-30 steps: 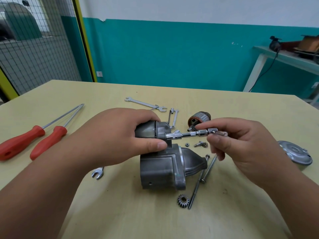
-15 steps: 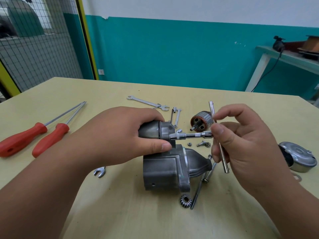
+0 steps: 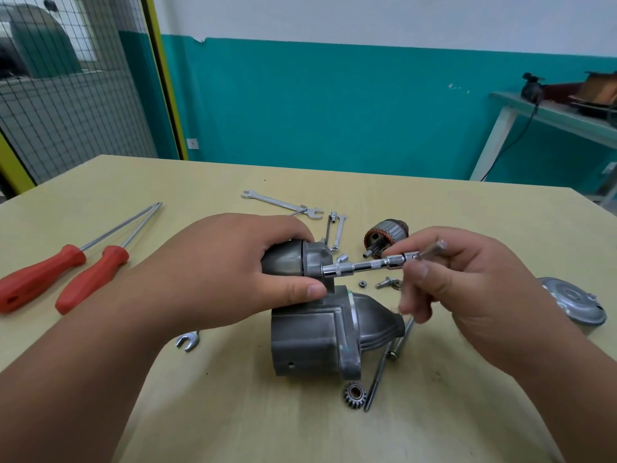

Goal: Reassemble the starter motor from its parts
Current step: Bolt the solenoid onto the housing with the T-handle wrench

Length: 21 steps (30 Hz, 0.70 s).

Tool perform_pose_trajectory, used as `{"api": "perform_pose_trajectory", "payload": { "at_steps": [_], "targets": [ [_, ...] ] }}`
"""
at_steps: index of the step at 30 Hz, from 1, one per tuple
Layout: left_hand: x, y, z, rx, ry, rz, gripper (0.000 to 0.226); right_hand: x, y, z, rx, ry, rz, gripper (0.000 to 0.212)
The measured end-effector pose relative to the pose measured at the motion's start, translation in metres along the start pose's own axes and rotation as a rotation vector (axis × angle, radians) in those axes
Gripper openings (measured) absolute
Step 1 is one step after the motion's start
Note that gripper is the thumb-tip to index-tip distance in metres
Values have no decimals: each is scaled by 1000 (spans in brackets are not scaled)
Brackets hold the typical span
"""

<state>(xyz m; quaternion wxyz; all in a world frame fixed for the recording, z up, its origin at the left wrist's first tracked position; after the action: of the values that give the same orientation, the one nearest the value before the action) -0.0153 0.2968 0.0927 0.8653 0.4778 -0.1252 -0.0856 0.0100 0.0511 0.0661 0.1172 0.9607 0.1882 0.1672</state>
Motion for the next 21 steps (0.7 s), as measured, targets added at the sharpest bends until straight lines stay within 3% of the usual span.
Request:
{"api": "perform_pose_trajectory", "payload": {
  "at_steps": [2, 9, 12, 15, 21],
  "targets": [
    [0, 0, 0, 3, -9, 2, 66, 0, 3, -1, -110, 62, 64, 22],
    [-1, 1, -3, -74, -54, 6, 60, 0, 16, -9, -355, 134, 252, 27],
    [-3, 5, -5, -105, -97, -2, 54, 2, 29, -1, -22, -12, 371, 35],
    [-7, 9, -3, -133, -185, -26, 53, 6, 24, 11, 330, -183, 345, 39],
    [-11, 9, 1, -85, -285, -40, 56, 3, 10, 25, 458, -353, 327, 26]
  ]
}}
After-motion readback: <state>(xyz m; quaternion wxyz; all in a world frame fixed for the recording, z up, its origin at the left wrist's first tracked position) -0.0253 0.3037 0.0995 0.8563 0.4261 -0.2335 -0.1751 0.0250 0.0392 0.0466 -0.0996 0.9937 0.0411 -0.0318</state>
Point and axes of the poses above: each hand's wrist, its own x-axis towards the middle knuckle, its own y-axis out of the back of the hand, z = x × y, the point moved 5 cm from there along x, towards the middle knuckle, and after that the axes turned 8 degrees about -x, right-handed, at the moved point
